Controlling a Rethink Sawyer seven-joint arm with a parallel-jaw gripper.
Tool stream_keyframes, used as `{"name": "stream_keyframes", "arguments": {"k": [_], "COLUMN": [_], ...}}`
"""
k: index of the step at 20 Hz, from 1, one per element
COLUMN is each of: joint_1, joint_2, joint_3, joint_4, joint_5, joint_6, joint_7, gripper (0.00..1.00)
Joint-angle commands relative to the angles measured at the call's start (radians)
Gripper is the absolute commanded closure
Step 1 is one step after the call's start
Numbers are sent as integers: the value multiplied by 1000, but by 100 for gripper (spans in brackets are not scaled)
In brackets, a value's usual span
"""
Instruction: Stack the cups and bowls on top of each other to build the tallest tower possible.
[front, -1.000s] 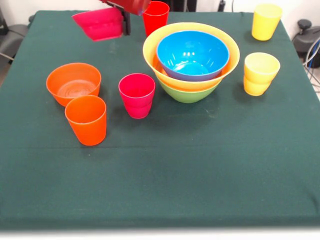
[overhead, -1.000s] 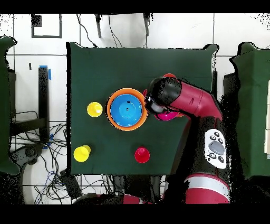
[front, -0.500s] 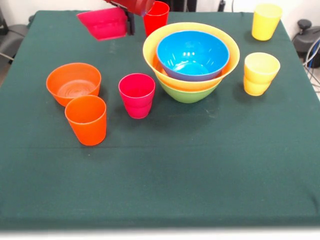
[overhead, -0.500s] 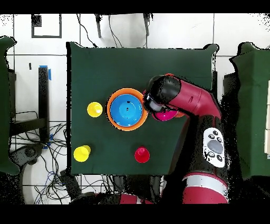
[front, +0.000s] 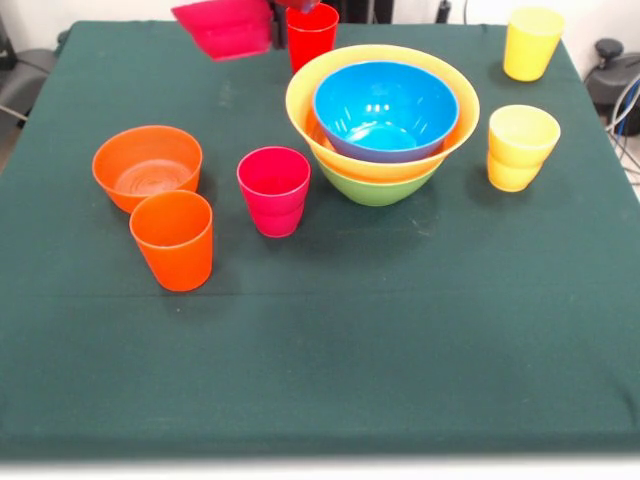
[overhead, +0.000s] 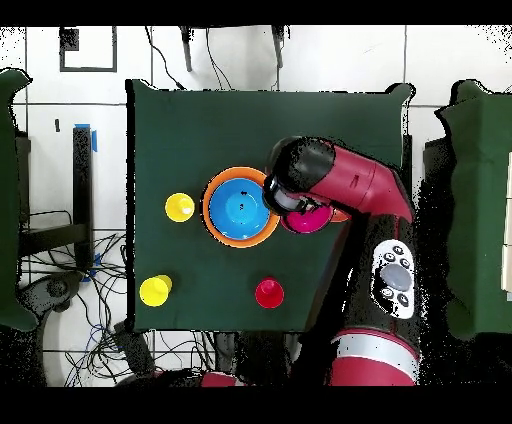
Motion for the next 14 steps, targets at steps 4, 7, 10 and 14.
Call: {"name": "stream_keyframes", "arguments": {"k": [4, 7, 10, 14], "joint_1": [61, 64, 65, 63], "joint_2": [79, 93, 93, 89], "joint_3": [51, 52, 48, 51], "joint_4": [-140, -162, -167, -155], "joint_5": [58, 69, 70, 81], "joint_6": [90, 99, 111, 105], "joint_7": [262, 272, 274, 268], "gripper": [100, 100, 100, 100]}}
